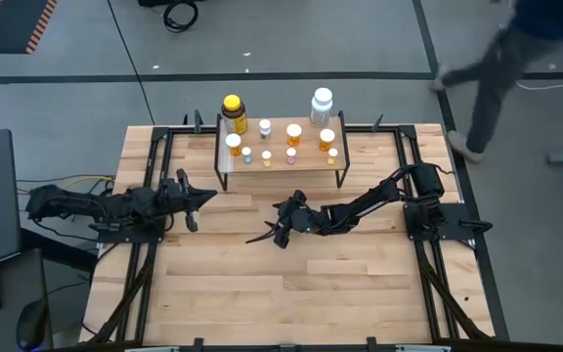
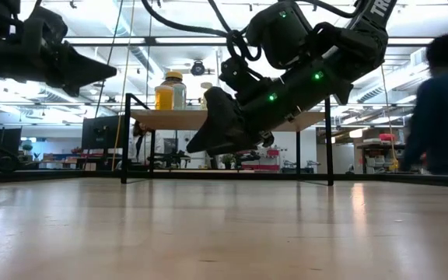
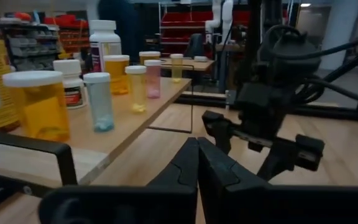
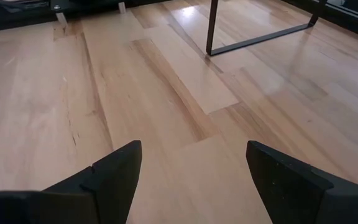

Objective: Pick and place medicine bottles onto shelf by color
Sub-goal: Return to Home Position

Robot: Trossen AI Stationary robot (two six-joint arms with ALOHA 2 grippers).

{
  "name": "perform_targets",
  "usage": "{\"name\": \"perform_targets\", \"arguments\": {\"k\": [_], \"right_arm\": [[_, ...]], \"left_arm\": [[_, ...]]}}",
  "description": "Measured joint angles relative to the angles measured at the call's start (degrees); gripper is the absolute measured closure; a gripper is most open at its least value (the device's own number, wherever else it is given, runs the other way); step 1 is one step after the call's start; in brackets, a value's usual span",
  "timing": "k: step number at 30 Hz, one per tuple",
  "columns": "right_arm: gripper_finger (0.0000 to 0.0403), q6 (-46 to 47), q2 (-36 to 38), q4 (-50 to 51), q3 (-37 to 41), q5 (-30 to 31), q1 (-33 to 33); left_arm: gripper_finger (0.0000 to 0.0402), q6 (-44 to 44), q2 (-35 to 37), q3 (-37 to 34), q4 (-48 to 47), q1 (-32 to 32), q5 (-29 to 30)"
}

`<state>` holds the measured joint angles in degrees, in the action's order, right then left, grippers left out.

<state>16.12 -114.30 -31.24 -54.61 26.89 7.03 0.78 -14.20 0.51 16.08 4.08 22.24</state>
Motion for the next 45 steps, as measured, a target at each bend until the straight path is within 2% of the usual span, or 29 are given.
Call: {"name": "perform_targets", "arguments": {"k": [4, 8, 11, 14, 23, 28, 32, 38, 45], "right_arm": [[0.0106, -0.81, 0.00, -1.24, 0.00, -0.06, 0.00], [0.0107, -0.68, 0.00, -4.41, 0.00, -3.25, 0.00], [0.0113, 0.53, 0.00, -4.27, 0.00, -4.36, -0.30], [0.0123, 1.67, 0.00, -2.65, 0.00, -5.55, -0.77], [0.0148, 1.77, 1.06, 0.41, 0.02, -8.74, -1.55], [0.0149, 1.77, 5.95, 8.35, 0.00, -9.20, -1.53], [0.0149, 1.61, 9.18, 12.09, 0.52, -9.09, -1.55], [0.0149, 1.73, 12.10, -4.97, 9.27, -10.61, -1.56], [0.0149, 4.62, 16.10, -21.04, 21.59, -13.10, -2.66]], "left_arm": [[0.0392, -1.36, -0.02, -0.02, -0.24, -0.18, -0.02], [0.0389, -1.68, -0.02, -0.02, -1.43, -0.18, 0.00], [0.0393, -1.93, -0.02, -0.02, -3.19, -0.17, 2.14], [0.0395, -1.89, -0.04, -0.04, -4.26, -0.18, 3.61], [0.0384, -2.59, -0.04, -0.04, -7.56, -0.16, 3.03], [0.0397, -1.10, -0.02, -0.04, -7.16, -0.16, -0.41], [0.0393, -1.24, -0.02, -0.07, -7.06, -0.14, -0.61], [0.0369, -1.47, -0.04, -0.07, -10.48, -0.14, -0.63], [0.0364, -1.49, -0.02, -0.07, -11.10, -0.14, -0.57]]}}
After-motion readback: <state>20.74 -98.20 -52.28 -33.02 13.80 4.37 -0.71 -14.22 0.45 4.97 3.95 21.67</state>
